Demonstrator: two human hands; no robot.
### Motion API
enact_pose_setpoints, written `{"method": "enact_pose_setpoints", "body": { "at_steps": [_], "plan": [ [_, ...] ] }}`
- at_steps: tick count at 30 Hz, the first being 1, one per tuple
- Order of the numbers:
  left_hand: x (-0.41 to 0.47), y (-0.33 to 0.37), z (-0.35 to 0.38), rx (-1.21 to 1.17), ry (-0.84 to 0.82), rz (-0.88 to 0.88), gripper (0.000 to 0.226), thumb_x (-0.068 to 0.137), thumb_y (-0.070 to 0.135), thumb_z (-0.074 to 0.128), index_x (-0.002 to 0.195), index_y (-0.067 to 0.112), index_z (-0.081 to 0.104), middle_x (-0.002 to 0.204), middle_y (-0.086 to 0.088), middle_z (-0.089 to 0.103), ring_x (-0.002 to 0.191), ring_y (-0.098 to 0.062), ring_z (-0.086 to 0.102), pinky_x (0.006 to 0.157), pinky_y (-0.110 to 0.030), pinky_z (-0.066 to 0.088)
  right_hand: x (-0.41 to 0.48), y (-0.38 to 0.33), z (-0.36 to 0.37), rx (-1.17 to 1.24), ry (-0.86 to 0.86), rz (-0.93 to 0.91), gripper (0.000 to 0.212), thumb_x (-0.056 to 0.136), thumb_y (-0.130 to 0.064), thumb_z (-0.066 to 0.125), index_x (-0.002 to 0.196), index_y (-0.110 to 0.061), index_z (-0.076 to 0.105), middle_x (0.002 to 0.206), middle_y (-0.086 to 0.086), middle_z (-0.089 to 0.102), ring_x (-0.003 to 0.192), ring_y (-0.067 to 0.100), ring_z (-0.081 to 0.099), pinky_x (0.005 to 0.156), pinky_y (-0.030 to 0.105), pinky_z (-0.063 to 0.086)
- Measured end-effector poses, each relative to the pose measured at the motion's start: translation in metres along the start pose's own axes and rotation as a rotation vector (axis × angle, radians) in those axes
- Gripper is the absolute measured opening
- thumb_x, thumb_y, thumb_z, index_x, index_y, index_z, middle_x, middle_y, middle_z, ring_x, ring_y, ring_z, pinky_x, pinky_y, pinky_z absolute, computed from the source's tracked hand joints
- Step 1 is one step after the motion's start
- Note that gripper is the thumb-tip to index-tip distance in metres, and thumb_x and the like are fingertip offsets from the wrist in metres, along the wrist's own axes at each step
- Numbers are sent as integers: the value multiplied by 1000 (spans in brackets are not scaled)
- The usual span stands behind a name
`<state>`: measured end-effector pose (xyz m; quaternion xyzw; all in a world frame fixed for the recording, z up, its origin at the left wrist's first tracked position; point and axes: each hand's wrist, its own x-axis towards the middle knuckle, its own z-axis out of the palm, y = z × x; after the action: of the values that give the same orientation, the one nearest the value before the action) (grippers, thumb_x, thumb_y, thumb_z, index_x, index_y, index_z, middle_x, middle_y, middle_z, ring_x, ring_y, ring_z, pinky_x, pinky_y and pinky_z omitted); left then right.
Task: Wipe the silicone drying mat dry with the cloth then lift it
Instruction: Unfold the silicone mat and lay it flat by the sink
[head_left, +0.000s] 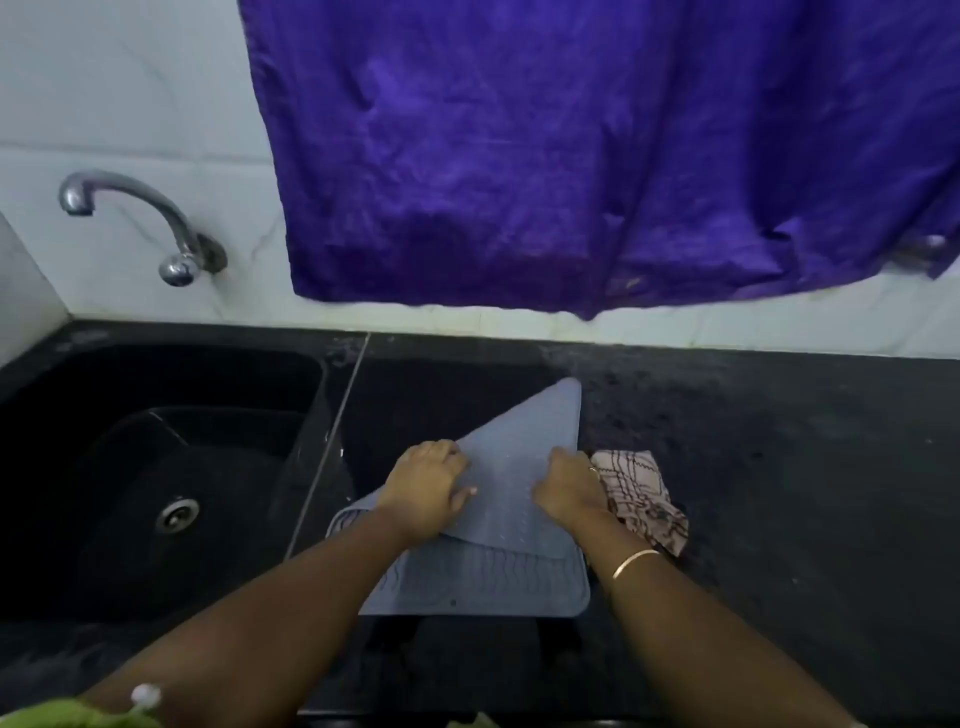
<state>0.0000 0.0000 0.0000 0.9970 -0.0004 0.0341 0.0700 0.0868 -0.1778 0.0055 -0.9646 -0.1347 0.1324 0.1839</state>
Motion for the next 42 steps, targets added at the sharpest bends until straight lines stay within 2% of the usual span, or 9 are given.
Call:
{"method": "enact_pose_setpoints", "body": {
  "at_steps": [12,20,22,24,29,31,34,38,42],
  "plan": [
    [-16,-16,32,-60,-144,30,60,80,68,50,127,32,51,130,8,50,120,-15,43,104,-32,28,13,12,11,36,-68,158,58,87,-22,57,137,-11,28,140,22,22,119,39,40,97,42,44],
    [-14,-19,32,-21,-79,100,46,91,53,46,124,23,58,127,4,59,117,-14,52,102,-27,31,45,16,-10,422,-38,47,22,82,-3,50,102,-11,56,108,13,59,95,27,56,81,30,46],
    [-17,-16,28,9,-9,143,36,95,41,46,112,16,66,111,-3,68,102,-19,62,93,-30,43,55,6,-17,504,-51,35,10,81,-4,52,79,-13,57,88,10,60,85,26,58,72,32,47],
    [-22,-10,27,41,124,188,28,92,28,51,91,10,72,83,-8,72,73,-24,67,71,-32,54,65,-7,-23,620,-54,25,23,80,-2,52,61,-14,47,70,8,51,71,22,52,58,28,38],
    [-24,-16,14,-11,340,-19,17,79,18,58,72,9,70,57,-6,65,47,-21,61,39,-23,44,89,-52,-44,1033,-155,67,18,86,2,52,72,-8,54,78,15,57,75,28,63,54,25,52],
    [-18,-30,2,-126,355,-129,6,78,10,68,82,5,70,64,-9,67,52,-26,64,41,-29,49,99,-74,-52,1135,-199,80,13,88,2,53,78,-6,56,76,12,57,67,21,61,44,20,52],
    [-7,-63,-12,-213,336,-281,23,91,17,57,110,5,62,90,-13,69,76,-31,66,59,-42,52,120,-110,-50,1249,-226,125,9,90,3,50,84,-3,54,75,12,55,65,21,60,43,23,54],
    [4,-101,-16,-398,220,-379,46,94,22,51,137,15,40,125,-11,58,108,-29,58,88,-38,48,154,-152,-30,1256,-319,197,12,95,-6,46,103,1,53,85,15,56,69,23,61,60,30,59],
    [-1,-118,-10,-369,171,-404,51,92,20,51,141,16,36,139,-7,48,126,-25,44,111,-40,26,177,-167,-3,1094,-506,252,46,95,-22,52,134,-2,40,131,21,45,114,37,55,84,42,49]
  ]
}}
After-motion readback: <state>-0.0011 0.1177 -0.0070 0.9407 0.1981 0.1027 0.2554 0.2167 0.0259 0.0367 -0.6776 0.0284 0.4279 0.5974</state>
